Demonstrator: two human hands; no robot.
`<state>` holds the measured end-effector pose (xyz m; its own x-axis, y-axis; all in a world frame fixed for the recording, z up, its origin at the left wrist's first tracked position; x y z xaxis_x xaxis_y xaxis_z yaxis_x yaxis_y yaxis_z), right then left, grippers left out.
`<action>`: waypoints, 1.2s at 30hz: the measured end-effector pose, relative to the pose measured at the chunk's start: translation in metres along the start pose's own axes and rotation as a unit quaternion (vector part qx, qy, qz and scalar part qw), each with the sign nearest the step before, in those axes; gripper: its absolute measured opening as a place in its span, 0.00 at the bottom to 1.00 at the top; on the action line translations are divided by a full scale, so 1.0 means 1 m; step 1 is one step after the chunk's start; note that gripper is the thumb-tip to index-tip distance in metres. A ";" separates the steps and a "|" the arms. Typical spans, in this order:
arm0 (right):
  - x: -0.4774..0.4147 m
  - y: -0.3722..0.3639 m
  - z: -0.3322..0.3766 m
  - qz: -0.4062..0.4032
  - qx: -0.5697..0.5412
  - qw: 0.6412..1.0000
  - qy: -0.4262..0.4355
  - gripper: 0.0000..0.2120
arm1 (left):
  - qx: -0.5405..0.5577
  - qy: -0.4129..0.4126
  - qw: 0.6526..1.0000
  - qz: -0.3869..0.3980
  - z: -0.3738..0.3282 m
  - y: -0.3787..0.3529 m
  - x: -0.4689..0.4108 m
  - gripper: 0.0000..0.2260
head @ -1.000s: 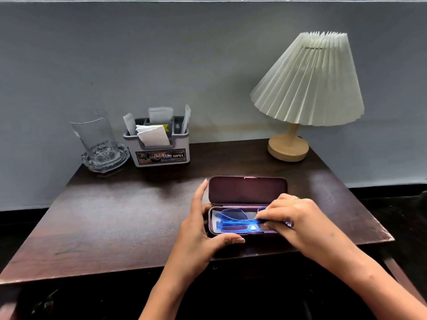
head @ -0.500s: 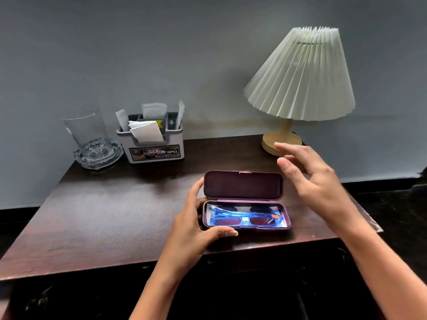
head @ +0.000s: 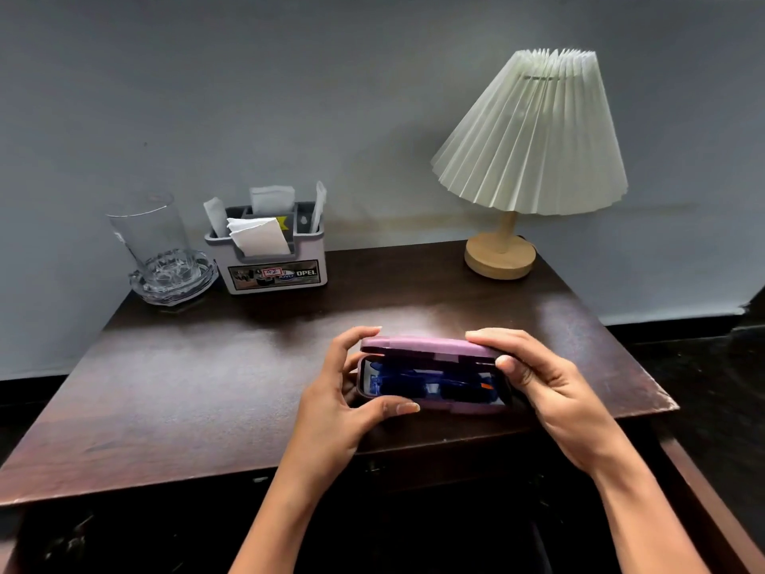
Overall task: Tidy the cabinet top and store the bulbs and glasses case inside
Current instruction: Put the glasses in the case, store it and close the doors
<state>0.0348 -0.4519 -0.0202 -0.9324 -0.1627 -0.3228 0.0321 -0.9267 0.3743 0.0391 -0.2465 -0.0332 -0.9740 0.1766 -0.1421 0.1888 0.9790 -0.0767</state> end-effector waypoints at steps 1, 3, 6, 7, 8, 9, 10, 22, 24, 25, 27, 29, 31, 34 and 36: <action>0.001 -0.001 0.002 0.008 0.002 1.000 0.005 0.17 | 0.014 0.000 1.000 -0.005 0.000 0.000 0.000 0.32; 0.002 -0.003 0.003 0.024 -0.004 1.000 0.001 0.17 | 0.036 0.001 0.999 -0.023 0.001 0.001 -0.001 0.28; 0.002 -0.005 -0.001 0.033 -0.043 0.998 -0.039 0.13 | 0.048 -0.001 0.997 -0.053 0.001 0.003 0.000 0.26; 0.002 -0.005 -0.002 0.032 -0.041 0.998 -0.042 0.14 | 0.050 -0.003 0.997 -0.057 0.001 0.004 0.000 0.25; 0.001 -0.006 -0.001 0.035 -0.037 0.998 -0.046 0.16 | 0.053 -0.005 0.997 -0.057 0.000 0.003 0.000 0.25; -0.001 -0.009 -0.001 0.039 -0.038 0.997 -0.053 0.18 | 0.060 -0.007 0.997 -0.056 -0.001 0.003 0.000 0.25; -0.002 -0.011 -0.001 0.036 -0.044 0.996 -0.063 0.19 | 0.070 -0.009 0.996 -0.053 -0.001 0.003 0.000 0.25; -0.014 -0.037 0.001 -0.003 -0.109 0.985 -0.132 0.14 | 0.080 -0.004 0.991 -0.104 0.014 0.015 -0.006 0.17; -0.013 -0.036 0.000 -0.003 -0.111 0.985 -0.134 0.14 | 0.077 -0.001 0.991 -0.108 0.015 0.015 -0.006 0.18; -0.013 -0.036 0.000 -0.001 -0.114 0.984 -0.135 0.14 | 0.079 -0.001 0.991 -0.109 0.015 0.014 -0.006 0.18; -0.014 -0.036 -0.001 0.003 -0.123 0.983 -0.138 0.14 | 0.081 -0.001 0.991 -0.111 0.015 0.015 -0.007 0.19; -0.014 -0.036 0.000 0.005 -0.128 0.982 -0.142 0.15 | 0.076 -0.003 0.991 -0.112 0.015 0.015 -0.007 0.19; -0.014 -0.037 0.000 0.008 -0.130 0.981 -0.143 0.15 | 0.072 -0.007 0.991 -0.115 0.016 0.015 -0.007 0.19; -0.014 -0.037 0.001 0.004 -0.138 0.979 -0.148 0.14 | 0.064 -0.010 0.991 -0.121 0.015 0.015 -0.008 0.19; -0.014 -0.037 0.002 -0.001 -0.132 0.980 -0.149 0.12 | 0.070 -0.013 0.991 -0.117 0.014 0.015 -0.008 0.19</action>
<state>0.0466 -0.4148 -0.0280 -0.9950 -0.0912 -0.0397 0.0857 -0.9887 0.1233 0.0512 -0.2344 -0.0470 -0.9899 -0.0576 -0.1298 -0.0242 0.9689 -0.2462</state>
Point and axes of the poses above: each hand's wrist, its own x-axis away from the middle knuckle, its own y-axis out of the back of the hand, z = x × y, the point moved 6 cm from there along -x, towards the middle knuckle, and after that the axes turned 10 degrees about x, right-handed, at the moved point
